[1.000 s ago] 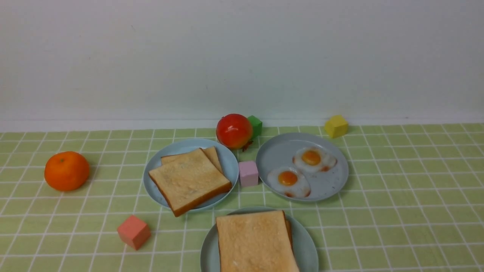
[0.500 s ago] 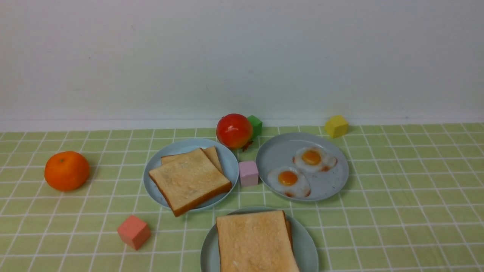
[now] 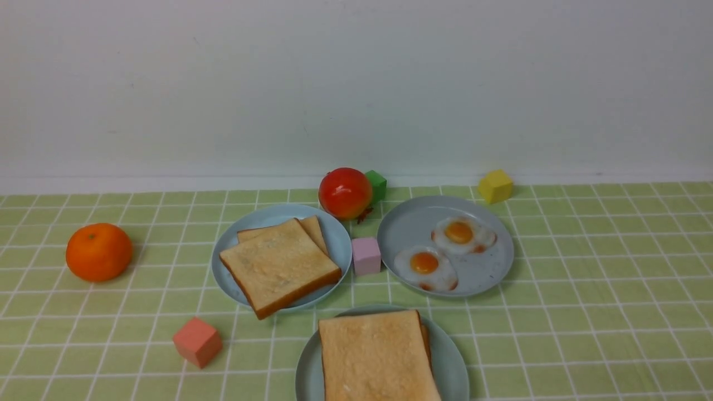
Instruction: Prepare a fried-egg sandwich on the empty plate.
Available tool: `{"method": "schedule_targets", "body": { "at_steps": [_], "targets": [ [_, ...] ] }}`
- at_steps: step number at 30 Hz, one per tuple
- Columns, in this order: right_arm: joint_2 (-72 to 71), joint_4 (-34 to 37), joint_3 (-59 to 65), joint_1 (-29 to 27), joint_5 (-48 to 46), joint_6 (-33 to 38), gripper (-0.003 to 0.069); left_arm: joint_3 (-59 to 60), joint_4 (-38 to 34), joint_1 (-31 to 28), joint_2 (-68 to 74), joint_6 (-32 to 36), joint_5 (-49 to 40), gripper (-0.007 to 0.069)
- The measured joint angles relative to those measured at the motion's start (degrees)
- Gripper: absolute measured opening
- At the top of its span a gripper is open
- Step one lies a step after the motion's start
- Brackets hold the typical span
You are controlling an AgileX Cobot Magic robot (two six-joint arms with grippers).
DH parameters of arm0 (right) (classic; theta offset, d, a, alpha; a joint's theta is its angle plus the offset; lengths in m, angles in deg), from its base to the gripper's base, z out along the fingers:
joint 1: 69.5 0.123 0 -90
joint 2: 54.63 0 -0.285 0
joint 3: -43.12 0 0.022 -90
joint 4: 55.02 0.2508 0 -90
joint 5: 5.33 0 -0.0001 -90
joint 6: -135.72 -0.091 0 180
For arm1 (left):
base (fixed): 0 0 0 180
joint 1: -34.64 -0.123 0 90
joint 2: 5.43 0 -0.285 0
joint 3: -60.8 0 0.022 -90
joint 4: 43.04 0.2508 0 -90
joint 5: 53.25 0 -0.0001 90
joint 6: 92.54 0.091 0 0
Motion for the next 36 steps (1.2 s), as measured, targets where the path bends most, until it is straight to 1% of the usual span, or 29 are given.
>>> {"method": "schedule_targets", "body": {
  "at_steps": [36],
  "targets": [
    [0.0,0.13,0.0,0.0,0.0,-0.06,0.017,0.0,0.0,0.0,0.0,0.0,0.0,0.006]
  ]
}}
